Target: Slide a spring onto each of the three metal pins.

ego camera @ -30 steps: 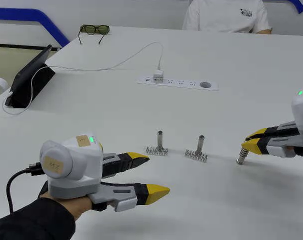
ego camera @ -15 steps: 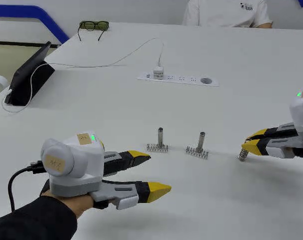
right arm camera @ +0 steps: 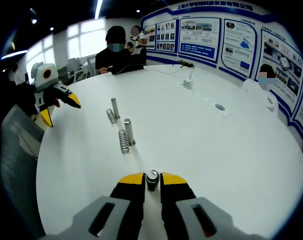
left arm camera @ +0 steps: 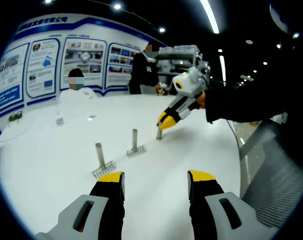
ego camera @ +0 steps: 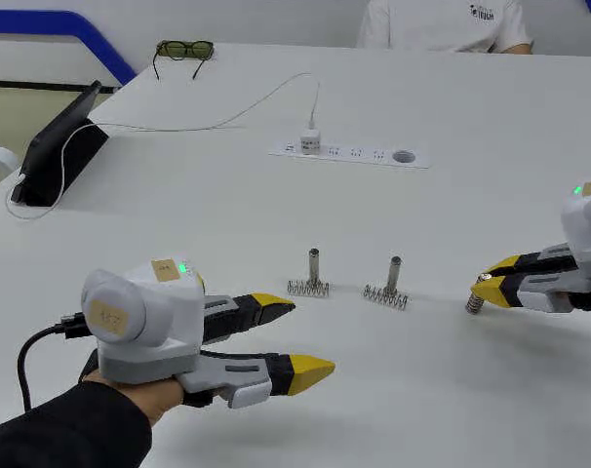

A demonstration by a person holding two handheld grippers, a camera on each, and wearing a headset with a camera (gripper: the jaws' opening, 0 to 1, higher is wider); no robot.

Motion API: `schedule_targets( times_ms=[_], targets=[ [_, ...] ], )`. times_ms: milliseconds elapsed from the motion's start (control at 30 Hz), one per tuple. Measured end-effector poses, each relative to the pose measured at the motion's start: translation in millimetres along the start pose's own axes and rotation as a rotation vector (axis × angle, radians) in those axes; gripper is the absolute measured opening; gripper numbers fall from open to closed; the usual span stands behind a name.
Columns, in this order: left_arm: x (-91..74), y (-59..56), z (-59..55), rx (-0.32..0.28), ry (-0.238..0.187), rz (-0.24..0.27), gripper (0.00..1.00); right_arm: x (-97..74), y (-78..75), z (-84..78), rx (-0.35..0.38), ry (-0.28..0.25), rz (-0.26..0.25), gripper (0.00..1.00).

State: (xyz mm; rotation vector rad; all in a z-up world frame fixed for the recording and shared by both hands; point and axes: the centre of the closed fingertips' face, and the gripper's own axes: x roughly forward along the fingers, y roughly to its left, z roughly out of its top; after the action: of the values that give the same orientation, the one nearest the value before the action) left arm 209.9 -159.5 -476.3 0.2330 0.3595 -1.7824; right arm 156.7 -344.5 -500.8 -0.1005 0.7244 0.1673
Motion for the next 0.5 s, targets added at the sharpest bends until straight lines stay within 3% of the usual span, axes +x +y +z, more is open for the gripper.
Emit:
schedule_targets(
  times_ms=[500],
  targets=[
    [2.1, -1.4, 2.7, 0.008, -0.007, -0.014, 0.52, -7.5, -1.2, -12.0, 0.020, 0.021, -0.020, 0.17]
  ],
)
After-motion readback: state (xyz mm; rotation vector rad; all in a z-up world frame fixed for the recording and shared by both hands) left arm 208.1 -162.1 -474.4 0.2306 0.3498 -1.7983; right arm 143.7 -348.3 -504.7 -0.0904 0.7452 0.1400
